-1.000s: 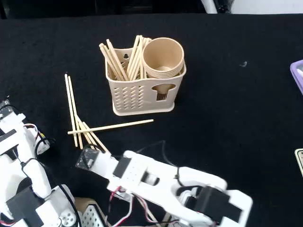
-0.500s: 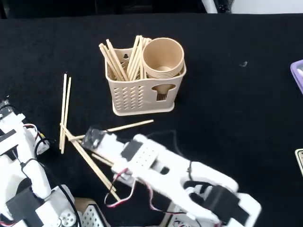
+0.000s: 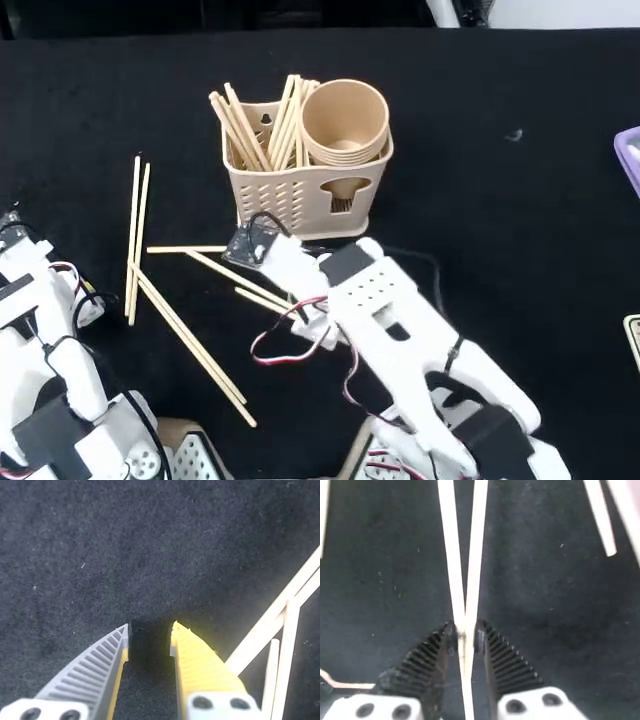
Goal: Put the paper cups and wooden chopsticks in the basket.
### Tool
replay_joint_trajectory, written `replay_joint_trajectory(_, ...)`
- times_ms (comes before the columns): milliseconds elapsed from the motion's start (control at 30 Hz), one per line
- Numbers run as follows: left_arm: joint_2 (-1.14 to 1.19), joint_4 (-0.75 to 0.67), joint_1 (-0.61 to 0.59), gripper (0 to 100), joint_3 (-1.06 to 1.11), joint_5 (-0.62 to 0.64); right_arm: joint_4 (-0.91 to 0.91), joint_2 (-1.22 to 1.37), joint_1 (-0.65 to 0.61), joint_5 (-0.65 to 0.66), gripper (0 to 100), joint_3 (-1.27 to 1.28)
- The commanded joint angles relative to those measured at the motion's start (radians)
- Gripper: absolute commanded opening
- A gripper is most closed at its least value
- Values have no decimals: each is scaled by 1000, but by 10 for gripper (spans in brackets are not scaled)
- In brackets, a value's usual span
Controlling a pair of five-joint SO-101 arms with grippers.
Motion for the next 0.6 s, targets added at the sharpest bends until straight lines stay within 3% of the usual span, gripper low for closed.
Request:
replay_joint_trajectory(0,-9,-3,-13,137,-50,8,-15,27,23,14,37,16)
replay_joint_trajectory(167,-9,-3,-13,137,-50,8,-17,30,15,-17,191,15)
replay_joint_trajectory(433,-9,-3,-16,137,-50,8,-61,28,0,-14,149,142)
replay_joint_trajectory(567,-9,-3,-16,137,-50,8,-89,28,2,51,146,236)
